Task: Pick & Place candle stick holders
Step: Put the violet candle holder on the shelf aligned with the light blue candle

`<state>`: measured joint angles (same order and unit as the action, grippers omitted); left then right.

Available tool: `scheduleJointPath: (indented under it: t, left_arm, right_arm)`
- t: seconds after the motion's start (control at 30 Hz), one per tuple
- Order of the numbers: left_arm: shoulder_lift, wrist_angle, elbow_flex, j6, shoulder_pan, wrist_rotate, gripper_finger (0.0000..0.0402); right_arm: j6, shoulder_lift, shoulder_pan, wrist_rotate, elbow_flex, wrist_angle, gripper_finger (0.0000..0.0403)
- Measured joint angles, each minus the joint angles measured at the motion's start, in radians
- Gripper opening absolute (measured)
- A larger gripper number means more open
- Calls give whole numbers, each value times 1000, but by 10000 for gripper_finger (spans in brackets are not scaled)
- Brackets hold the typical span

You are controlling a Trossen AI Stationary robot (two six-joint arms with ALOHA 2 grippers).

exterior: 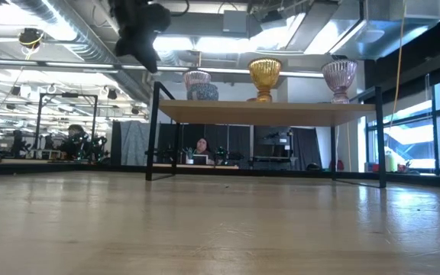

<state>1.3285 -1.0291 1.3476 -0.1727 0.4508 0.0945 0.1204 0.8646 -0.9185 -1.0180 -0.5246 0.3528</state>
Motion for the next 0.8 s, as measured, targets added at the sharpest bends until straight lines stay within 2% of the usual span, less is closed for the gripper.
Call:
scheduleJointPath:
  t: [0.17, 0.33, 0.5, 0.8]
  left_arm:
    - [-71, 128, -124, 6, 0, 0, 1]
    - [-92, 257, -197, 54, 3, 16, 1]
    - [-82, 389, -230, 68, 3, 16, 1]
    - [-55, 428, -231, 61, 22, 50, 1]
  right_arm:
    - [-1, 0, -8, -3, -1, -32, 5]
    - [-5, 0, -8, -2, -1, -40, 5]
    - [-7, 1, -8, -2, -1, -40, 5]
    - [-7, 1, -8, -1, -1, -40, 5]
